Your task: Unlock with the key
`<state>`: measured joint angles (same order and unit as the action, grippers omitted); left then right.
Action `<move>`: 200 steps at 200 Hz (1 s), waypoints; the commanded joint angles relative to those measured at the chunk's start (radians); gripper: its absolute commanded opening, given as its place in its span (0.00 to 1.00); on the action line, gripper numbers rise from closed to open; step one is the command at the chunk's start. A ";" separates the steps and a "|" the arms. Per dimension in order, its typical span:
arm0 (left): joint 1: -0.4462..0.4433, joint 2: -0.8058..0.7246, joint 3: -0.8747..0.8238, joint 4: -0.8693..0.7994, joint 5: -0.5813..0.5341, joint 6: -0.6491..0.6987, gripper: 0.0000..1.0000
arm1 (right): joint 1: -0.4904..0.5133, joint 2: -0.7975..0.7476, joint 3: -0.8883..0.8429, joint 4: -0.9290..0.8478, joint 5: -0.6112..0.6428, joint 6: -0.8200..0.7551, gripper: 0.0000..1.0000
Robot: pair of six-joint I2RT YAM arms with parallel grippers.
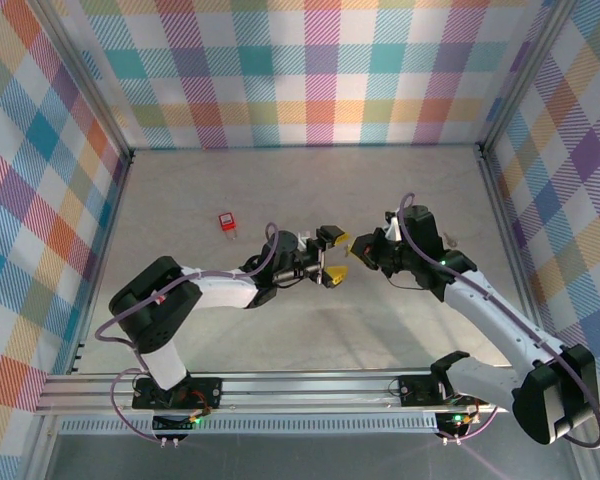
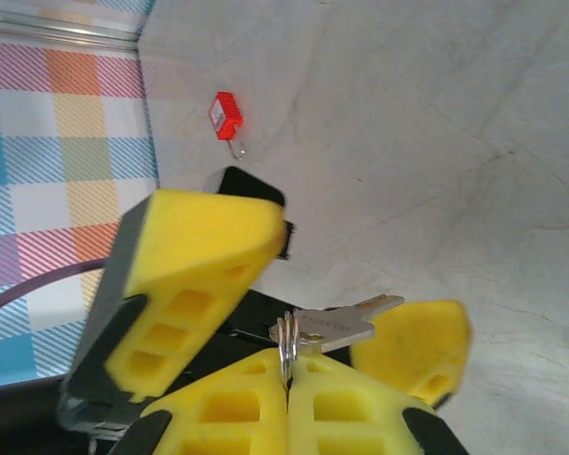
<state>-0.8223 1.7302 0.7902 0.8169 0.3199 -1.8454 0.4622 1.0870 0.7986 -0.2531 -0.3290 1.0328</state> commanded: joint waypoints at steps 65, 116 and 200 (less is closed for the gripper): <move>-0.014 0.051 0.059 0.174 -0.029 -0.118 0.66 | 0.053 -0.032 -0.056 0.133 0.019 0.002 0.00; -0.013 0.061 0.037 0.206 -0.035 -0.120 0.41 | 0.068 -0.054 -0.067 0.138 0.024 -0.011 0.00; 0.007 0.059 0.038 0.173 -0.026 -0.082 0.15 | 0.073 -0.109 -0.098 0.132 -0.001 -0.040 0.00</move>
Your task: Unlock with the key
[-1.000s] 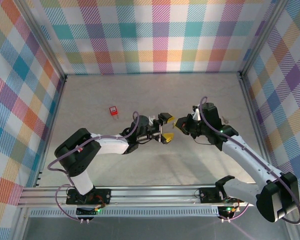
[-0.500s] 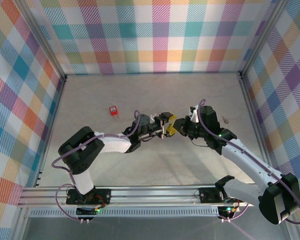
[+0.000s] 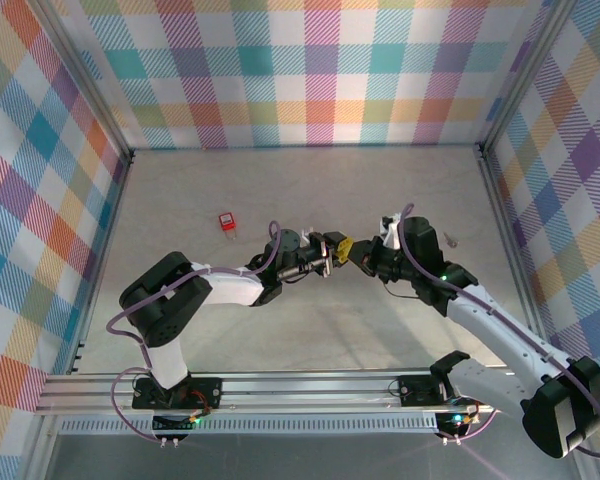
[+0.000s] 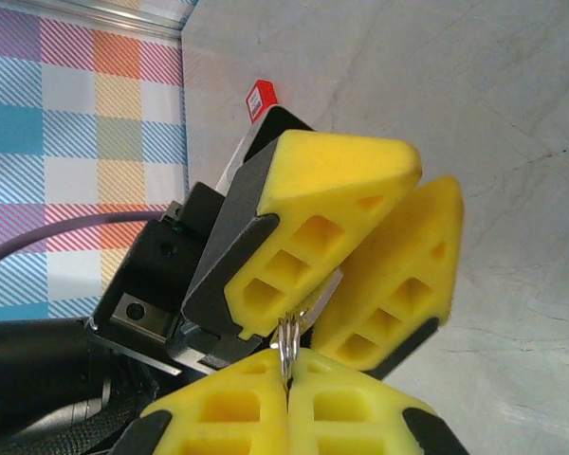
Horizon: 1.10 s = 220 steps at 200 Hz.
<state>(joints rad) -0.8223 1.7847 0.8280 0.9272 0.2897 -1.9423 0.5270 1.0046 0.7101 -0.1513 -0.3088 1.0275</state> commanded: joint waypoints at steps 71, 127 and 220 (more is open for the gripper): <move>0.040 -0.106 0.031 -0.184 0.022 0.242 0.00 | 0.008 -0.019 -0.011 0.042 -0.045 -0.035 0.00; 0.064 -0.275 0.105 -0.539 -0.005 0.569 0.00 | 0.008 0.017 0.013 0.120 -0.093 0.005 0.33; 0.092 -0.361 0.162 -0.751 -0.032 0.833 0.00 | 0.008 -0.001 0.069 0.153 -0.147 -0.003 0.82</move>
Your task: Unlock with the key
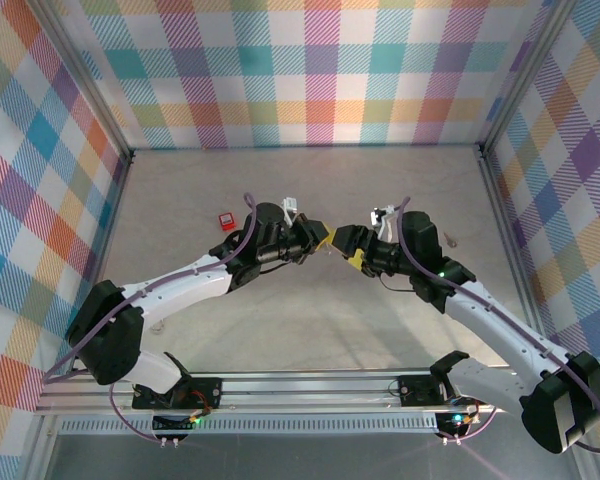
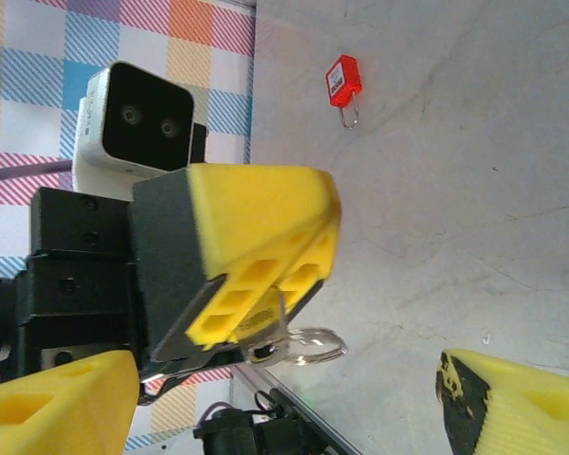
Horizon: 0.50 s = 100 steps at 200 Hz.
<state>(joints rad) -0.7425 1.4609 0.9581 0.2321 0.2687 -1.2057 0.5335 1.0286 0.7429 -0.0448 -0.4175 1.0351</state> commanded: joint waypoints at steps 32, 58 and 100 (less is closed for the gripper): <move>0.012 -0.049 0.026 0.005 -0.011 0.142 0.00 | 0.001 0.001 0.012 0.138 -0.083 0.005 0.75; 0.012 -0.093 -0.004 0.060 -0.052 0.188 0.00 | 0.003 0.045 -0.058 0.368 -0.132 0.109 0.67; 0.013 -0.159 -0.074 0.187 -0.128 0.185 0.00 | 0.006 0.090 -0.108 0.587 -0.148 0.203 0.55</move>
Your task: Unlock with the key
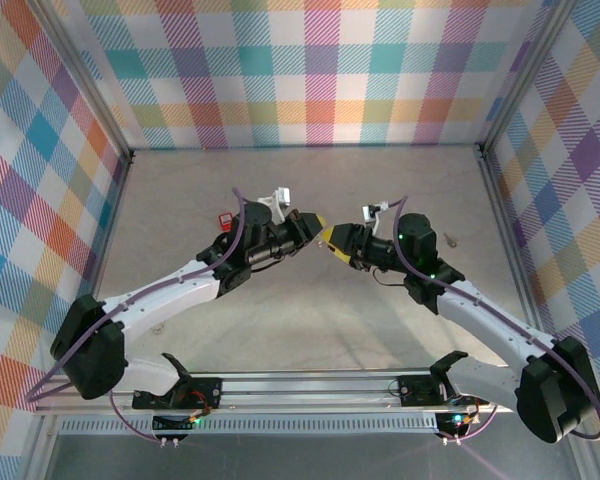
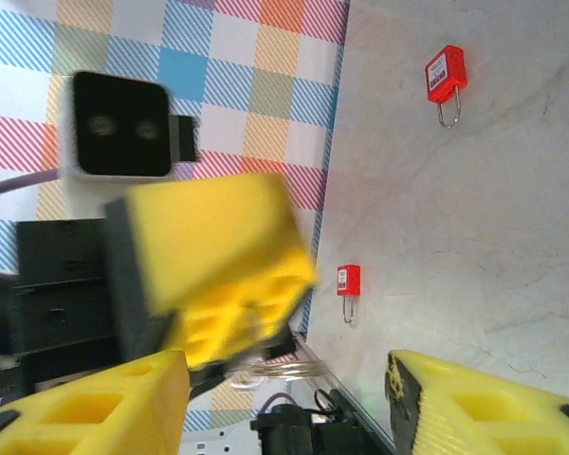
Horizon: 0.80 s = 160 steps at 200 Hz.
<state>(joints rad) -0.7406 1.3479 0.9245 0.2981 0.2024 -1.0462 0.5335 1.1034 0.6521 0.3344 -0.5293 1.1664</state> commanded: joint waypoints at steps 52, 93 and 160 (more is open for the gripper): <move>-0.006 -0.046 -0.075 0.249 -0.092 -0.021 0.00 | 0.042 0.056 -0.020 0.363 -0.022 0.108 0.53; -0.013 -0.042 -0.087 0.294 -0.098 -0.035 0.00 | 0.061 0.100 -0.017 0.401 -0.023 0.126 0.47; -0.024 -0.050 -0.102 0.289 -0.100 -0.034 0.00 | 0.077 0.114 -0.004 0.418 -0.001 0.128 0.38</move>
<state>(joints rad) -0.7563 1.3117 0.8394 0.5312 0.1104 -1.0805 0.6041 1.2163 0.6338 0.6987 -0.5350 1.2953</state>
